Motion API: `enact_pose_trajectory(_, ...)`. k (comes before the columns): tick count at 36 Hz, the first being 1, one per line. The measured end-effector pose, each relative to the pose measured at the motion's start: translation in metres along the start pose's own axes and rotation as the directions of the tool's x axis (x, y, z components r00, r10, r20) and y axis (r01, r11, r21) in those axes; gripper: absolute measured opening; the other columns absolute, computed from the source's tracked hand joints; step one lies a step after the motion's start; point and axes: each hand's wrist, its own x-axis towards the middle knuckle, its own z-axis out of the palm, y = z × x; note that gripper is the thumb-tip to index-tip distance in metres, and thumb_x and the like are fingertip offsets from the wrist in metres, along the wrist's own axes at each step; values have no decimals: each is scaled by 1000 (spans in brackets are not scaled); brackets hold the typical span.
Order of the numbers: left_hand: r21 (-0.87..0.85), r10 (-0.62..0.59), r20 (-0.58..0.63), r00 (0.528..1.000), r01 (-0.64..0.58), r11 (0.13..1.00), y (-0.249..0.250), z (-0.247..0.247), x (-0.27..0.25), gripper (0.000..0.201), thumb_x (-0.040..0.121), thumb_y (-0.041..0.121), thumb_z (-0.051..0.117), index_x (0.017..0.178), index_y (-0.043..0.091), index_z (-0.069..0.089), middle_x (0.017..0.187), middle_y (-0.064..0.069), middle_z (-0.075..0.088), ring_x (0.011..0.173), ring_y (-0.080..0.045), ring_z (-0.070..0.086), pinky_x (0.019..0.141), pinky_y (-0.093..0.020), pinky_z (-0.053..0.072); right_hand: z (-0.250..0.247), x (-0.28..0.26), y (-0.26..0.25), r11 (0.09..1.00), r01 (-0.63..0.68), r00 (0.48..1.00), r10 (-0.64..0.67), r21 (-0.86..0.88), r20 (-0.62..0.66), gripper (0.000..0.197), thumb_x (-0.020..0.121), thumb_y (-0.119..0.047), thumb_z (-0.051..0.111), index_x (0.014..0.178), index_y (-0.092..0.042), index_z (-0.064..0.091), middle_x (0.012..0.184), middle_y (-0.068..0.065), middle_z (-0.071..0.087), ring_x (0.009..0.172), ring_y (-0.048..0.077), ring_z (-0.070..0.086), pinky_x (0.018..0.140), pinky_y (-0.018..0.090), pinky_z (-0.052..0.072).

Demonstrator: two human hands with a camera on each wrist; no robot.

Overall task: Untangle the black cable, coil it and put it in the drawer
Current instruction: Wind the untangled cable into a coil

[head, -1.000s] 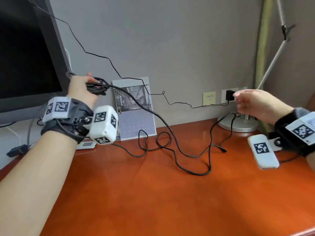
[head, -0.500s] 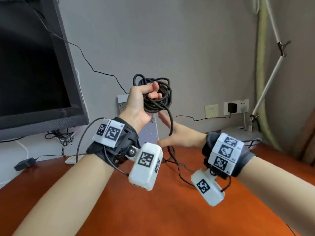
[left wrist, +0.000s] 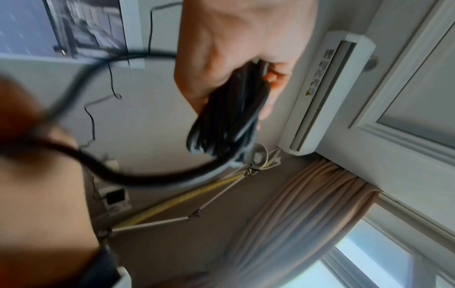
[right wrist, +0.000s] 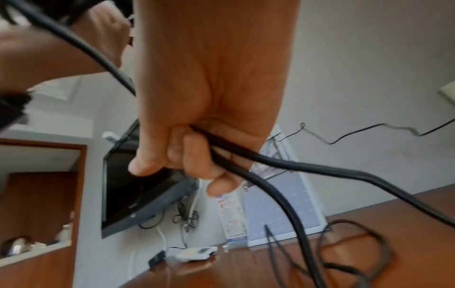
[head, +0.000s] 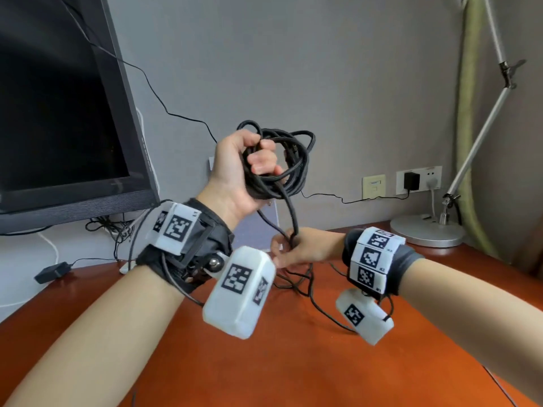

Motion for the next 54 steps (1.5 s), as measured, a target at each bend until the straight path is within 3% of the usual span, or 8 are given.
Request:
enact_pose_trajectory(5,391,-372,197,907,276,878,13,-29,-13,18,51,23,67,52,17,51,32,11,33,26,-4,18,40,-14,29,-26,-4,17,987,-134,984,120,-94,-134,30,89,-36,62,77,-9,60,57,1,48,51,16,44,46,20,40)
enact_pose_trajectory(7,647,-522,141,841,320,692,2,-31,-18,19,49,21,70,48,20,51,32,12,31,24,-3,26,45,-20,26,-32,-2,21,972,-161,982,140,-171,-127,45,76,-56,67,83,-12,66,71,14,60,64,36,51,57,31,49)
enact_pose_trajectory(12,949,-457,-186,870,279,144,-33,-31,-24,29,69,14,51,44,20,40,42,3,25,34,-11,20,43,-16,21,-43,-11,18,947,-257,965,243,-191,-97,25,79,-27,71,59,-18,58,48,-3,44,43,12,37,47,22,30)
enact_pose_trajectory(19,717,-298,-122,947,-124,-686,-71,-41,-24,34,88,28,52,60,13,41,59,-1,43,48,-17,39,43,-23,28,-35,-6,16,948,-317,926,304,-24,-222,22,86,-12,61,64,-12,57,41,-4,41,42,14,36,41,23,32)
enact_pose_trajectory(24,436,-375,-168,912,-272,-858,-94,-69,-16,24,92,16,42,70,10,47,70,-1,45,57,-15,40,53,-29,37,-27,-3,6,935,-111,953,196,336,-232,14,78,-3,57,67,-10,53,61,6,41,53,15,32,51,27,26)
enact_pose_trajectory(29,401,-151,-173,973,-71,-913,-92,-100,0,26,96,15,38,111,11,58,113,-4,63,107,-21,59,83,-31,43,-9,-4,2,944,-104,950,187,312,-249,18,78,-4,54,88,-18,59,68,8,42,55,15,36,54,28,26)
enact_pose_trajectory(42,493,22,13,1000,13,-870,-49,-130,11,4,85,17,49,86,15,52,85,-2,60,87,-28,62,66,-30,39,-58,-11,52,852,-489,768,317,-189,-556,34,98,-5,30,123,-6,52,121,20,57,99,31,54,78,30,40)
enact_pose_trajectory(54,971,-45,39,998,-49,-233,-37,-140,23,37,78,17,70,53,18,43,50,5,42,49,-14,38,54,-28,29,-54,3,44,902,-430,893,418,-45,-168,25,96,-17,49,119,-11,56,98,0,54,76,12,48,55,22,35)
